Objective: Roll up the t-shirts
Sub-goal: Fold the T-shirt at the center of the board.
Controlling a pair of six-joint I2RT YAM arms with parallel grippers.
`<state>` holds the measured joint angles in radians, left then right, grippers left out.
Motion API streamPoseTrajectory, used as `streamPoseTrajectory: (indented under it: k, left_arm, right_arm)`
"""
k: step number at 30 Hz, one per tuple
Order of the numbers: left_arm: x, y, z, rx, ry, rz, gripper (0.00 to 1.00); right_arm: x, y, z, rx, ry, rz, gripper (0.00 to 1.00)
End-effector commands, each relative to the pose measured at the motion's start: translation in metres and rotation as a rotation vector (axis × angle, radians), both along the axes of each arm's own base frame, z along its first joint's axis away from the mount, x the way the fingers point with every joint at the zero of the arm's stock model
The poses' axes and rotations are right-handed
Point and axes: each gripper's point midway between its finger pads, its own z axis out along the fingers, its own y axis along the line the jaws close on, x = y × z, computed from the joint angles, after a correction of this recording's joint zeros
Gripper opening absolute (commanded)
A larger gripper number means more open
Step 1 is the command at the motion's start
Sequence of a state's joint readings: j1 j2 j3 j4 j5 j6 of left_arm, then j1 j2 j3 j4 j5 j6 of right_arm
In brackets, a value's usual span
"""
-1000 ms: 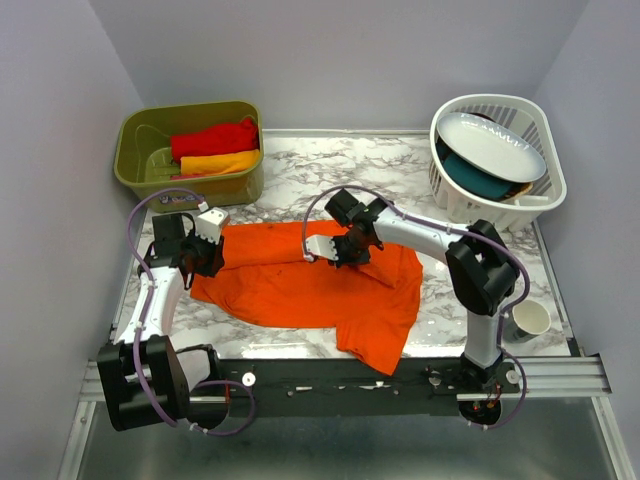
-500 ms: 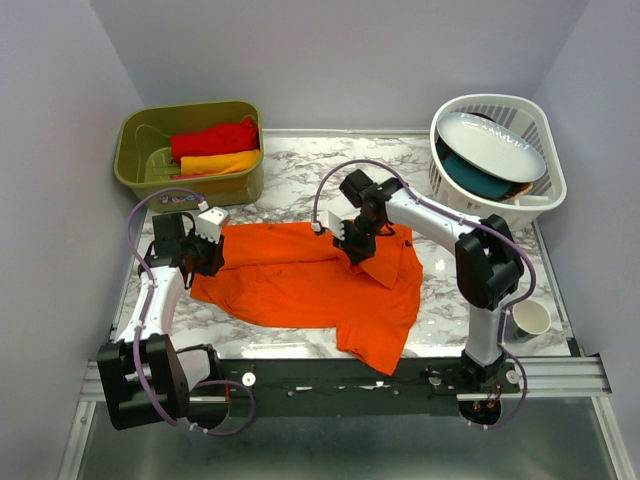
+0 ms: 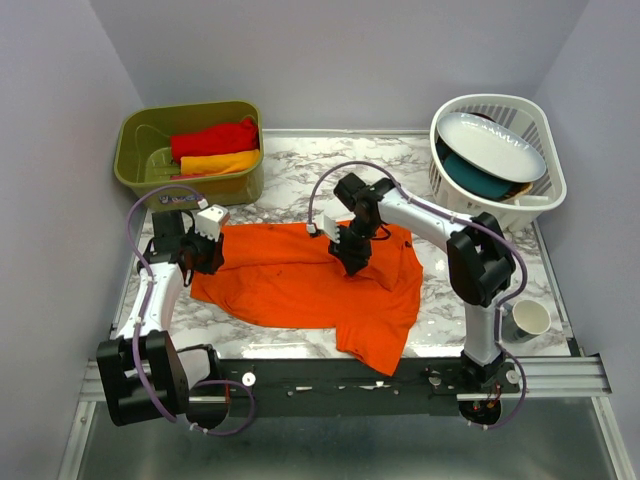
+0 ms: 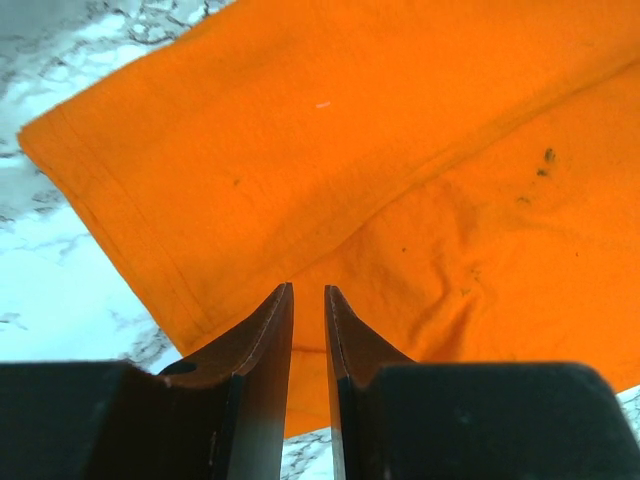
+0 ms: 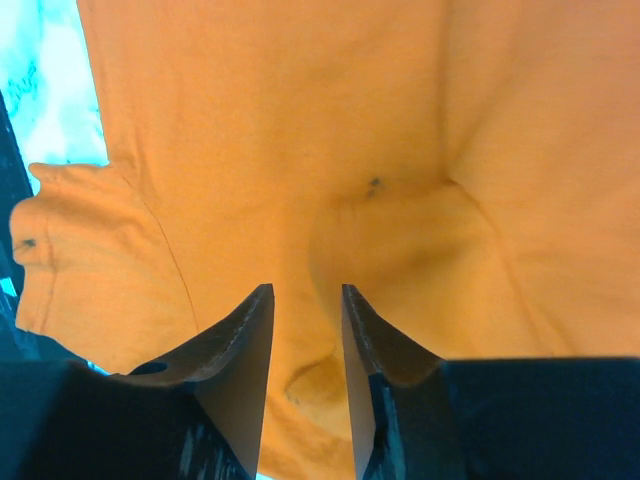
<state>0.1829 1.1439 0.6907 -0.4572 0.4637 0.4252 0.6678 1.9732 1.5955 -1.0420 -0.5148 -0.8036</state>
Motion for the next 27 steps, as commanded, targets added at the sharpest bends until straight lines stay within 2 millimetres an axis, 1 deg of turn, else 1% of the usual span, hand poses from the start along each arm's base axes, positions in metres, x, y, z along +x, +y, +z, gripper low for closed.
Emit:
streamPoseTrajectory:
  k: [1,3,4,5,6,7,8,9,10,12,13,14,15,16,17,18,19,20,21,22,23,25,26,27]
  left_arm:
    - [0.005,0.002,0.009,0.026,-0.017,-0.031,0.30]
    - [0.006,0.002,0.009,0.025,-0.008,-0.039,0.30]
    - [0.006,0.001,0.008,0.021,-0.005,-0.045,0.30]
    - [0.005,-0.002,0.009,0.010,0.003,-0.055,0.30]
    - [0.005,-0.006,0.012,-0.007,-0.004,-0.083,0.30]
    - [0.004,-0.010,0.013,-0.014,-0.005,-0.099,0.30]
    - [0.003,-0.015,0.015,-0.014,-0.010,-0.121,0.29]
    - [0.003,-0.017,0.016,-0.011,-0.013,-0.133,0.29]
    - [0.002,-0.021,0.017,-0.002,-0.018,-0.158,0.28]
    - [0.000,-0.031,0.014,0.006,-0.011,-0.208,0.27]
    - [0.000,-0.032,0.013,0.031,-0.011,-0.219,0.26]
    - [0.001,-0.032,0.011,0.045,-0.004,-0.226,0.25]
    - [0.002,-0.036,0.006,0.055,0.010,-0.243,0.20]
    - [0.004,-0.030,0.002,0.084,0.023,-0.228,0.17]
    - [0.009,-0.027,0.002,0.100,0.015,-0.226,0.13]
    - [0.011,-0.024,-0.005,0.116,0.037,-0.227,0.06]
    - [0.013,-0.020,-0.010,0.140,0.047,-0.223,0.04]
    - [0.018,-0.012,-0.016,0.183,0.048,-0.214,0.02]
    - [0.021,-0.008,-0.018,0.205,0.043,-0.207,0.01]
    - [0.023,-0.003,-0.020,0.224,0.039,-0.201,0.00]
    - [0.029,0.001,-0.020,0.248,0.024,-0.190,0.00]
    - [0.034,0.005,-0.024,0.268,0.027,-0.191,0.00]
    - [0.039,0.007,-0.021,0.276,0.020,-0.184,0.00]
    - [0.041,0.010,-0.026,0.284,0.038,-0.181,0.00]
  right_arm:
    - [0.022,-0.016,0.047,0.041,-0.134,-0.046,0.43]
    - [0.032,-0.026,0.037,0.003,-0.183,-0.073,0.42]
    - [0.045,-0.035,0.024,-0.042,-0.240,-0.102,0.42]
    - [0.051,-0.040,0.018,-0.064,-0.260,-0.120,0.42]
    - [0.057,-0.044,0.014,-0.078,-0.279,-0.134,0.41]
    - [0.069,-0.050,0.011,-0.090,-0.314,-0.168,0.40]
    - [0.073,-0.056,0.006,-0.100,-0.312,-0.204,0.40]
    - [0.079,-0.061,0.002,-0.108,-0.314,-0.234,0.40]
    - [0.092,-0.072,-0.001,-0.128,-0.329,-0.276,0.39]
    - [0.106,-0.082,-0.002,-0.145,-0.343,-0.330,0.38]
    - [0.118,-0.092,-0.004,-0.154,-0.361,-0.367,0.37]
    - [0.124,-0.096,-0.004,-0.156,-0.375,-0.382,0.37]
    - [0.131,-0.099,-0.002,-0.156,-0.392,-0.395,0.36]
    - [0.140,-0.107,-0.003,-0.168,-0.406,-0.416,0.36]
    - [0.146,-0.110,-0.005,-0.174,-0.413,-0.425,0.36]
    - [0.154,-0.113,0.000,-0.172,-0.429,-0.440,0.36]
    - [0.162,-0.119,0.001,-0.176,-0.442,-0.463,0.36]
    - [0.167,-0.123,-0.002,-0.181,-0.441,-0.472,0.35]
    - [0.172,-0.125,-0.001,-0.184,-0.451,-0.482,0.35]
    - [0.183,-0.131,0.003,-0.184,-0.474,-0.503,0.34]
    - [0.187,-0.133,0.000,-0.190,-0.477,-0.508,0.34]
    - [0.199,-0.140,0.001,-0.192,-0.504,-0.517,0.33]
    - [0.204,-0.140,0.003,-0.190,-0.517,-0.518,0.33]
    - [0.206,-0.142,-0.003,-0.200,-0.518,-0.501,0.33]
